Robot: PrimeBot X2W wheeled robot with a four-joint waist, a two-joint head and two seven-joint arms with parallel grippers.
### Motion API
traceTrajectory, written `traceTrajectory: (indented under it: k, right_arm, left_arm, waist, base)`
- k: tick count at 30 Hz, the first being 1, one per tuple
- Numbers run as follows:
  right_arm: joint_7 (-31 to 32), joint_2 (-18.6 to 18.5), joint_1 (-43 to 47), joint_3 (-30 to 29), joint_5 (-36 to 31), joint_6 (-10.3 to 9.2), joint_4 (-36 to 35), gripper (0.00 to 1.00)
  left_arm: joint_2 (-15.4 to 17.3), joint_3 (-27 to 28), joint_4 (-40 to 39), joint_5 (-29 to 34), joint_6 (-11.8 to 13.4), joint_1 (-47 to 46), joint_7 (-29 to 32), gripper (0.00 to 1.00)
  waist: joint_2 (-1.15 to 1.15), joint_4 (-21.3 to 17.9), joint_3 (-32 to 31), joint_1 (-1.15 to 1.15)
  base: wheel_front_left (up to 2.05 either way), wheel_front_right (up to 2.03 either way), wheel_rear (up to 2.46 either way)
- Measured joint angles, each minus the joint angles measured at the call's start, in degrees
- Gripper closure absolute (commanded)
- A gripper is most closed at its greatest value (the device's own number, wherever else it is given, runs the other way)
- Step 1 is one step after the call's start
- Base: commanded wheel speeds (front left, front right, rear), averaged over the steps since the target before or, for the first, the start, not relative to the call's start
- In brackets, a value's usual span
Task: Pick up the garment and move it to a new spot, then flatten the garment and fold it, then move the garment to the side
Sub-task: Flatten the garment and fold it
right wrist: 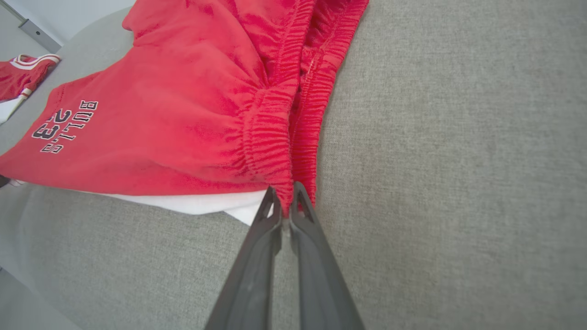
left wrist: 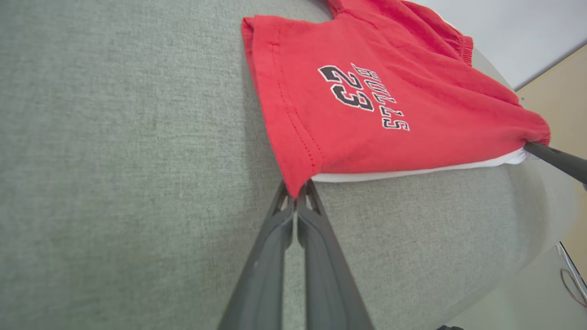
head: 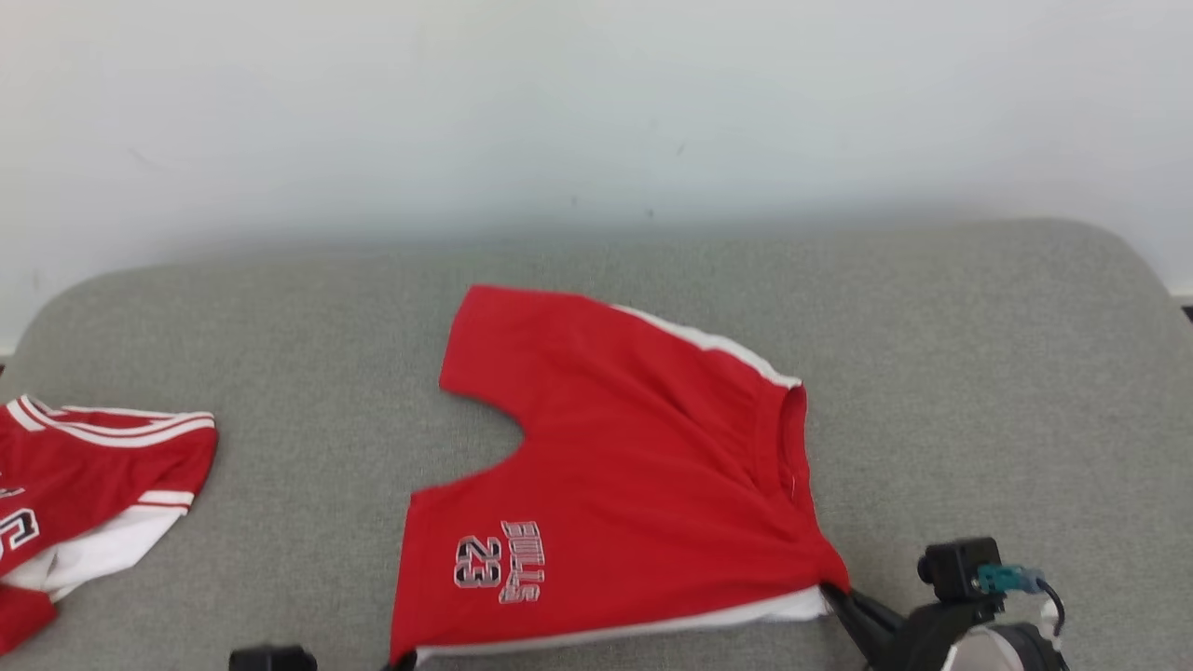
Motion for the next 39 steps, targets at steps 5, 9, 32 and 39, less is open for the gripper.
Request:
traceTrajectory:
  k: [5,9,32,39]
  right_arm:
    - [0.99,-3.03,4.53,0.65,1.11,0.07,-1.63,1.0]
    - [1.01,-4.01,5.19,0.45,0.8,0.16,-1.93,1.0]
    - [3.52,-3.33,6.43,2.14,0.46,-0.64,-2.33,1.0]
    - [3.59,-3.26,6.36,1.99,0.48,-1.03,-2.71,1.0]
  left_arm:
    - [-0.21,-0.22,-1.78,-0.54,0.99,4.17,0.0,1.0]
    - [-0.51,-0.27,-2.38,-0.49,2.04,4.94,0.0,1.0]
    - [-0.85,-2.48,-1.48,2.18,4.98,4.89,1.03,1.0]
    - [-0.81,-1.63,-1.94,2.01,5.0,4.82,1.02,1.0]
  waist:
    - [0.0,-0.3,-3.57,0.0]
    - [0.0,-0.77,-5.24,0.0]
    - [0.01,-0.03,-4.12,0.03]
    - [0.01,0.32,-3.8,0.02]
  base:
    - [0.0,0.0,0.0]
    - [0.0,0.0,0.0]
    - [0.0,0.0,0.0]
    - [0.0,0.0,0.0]
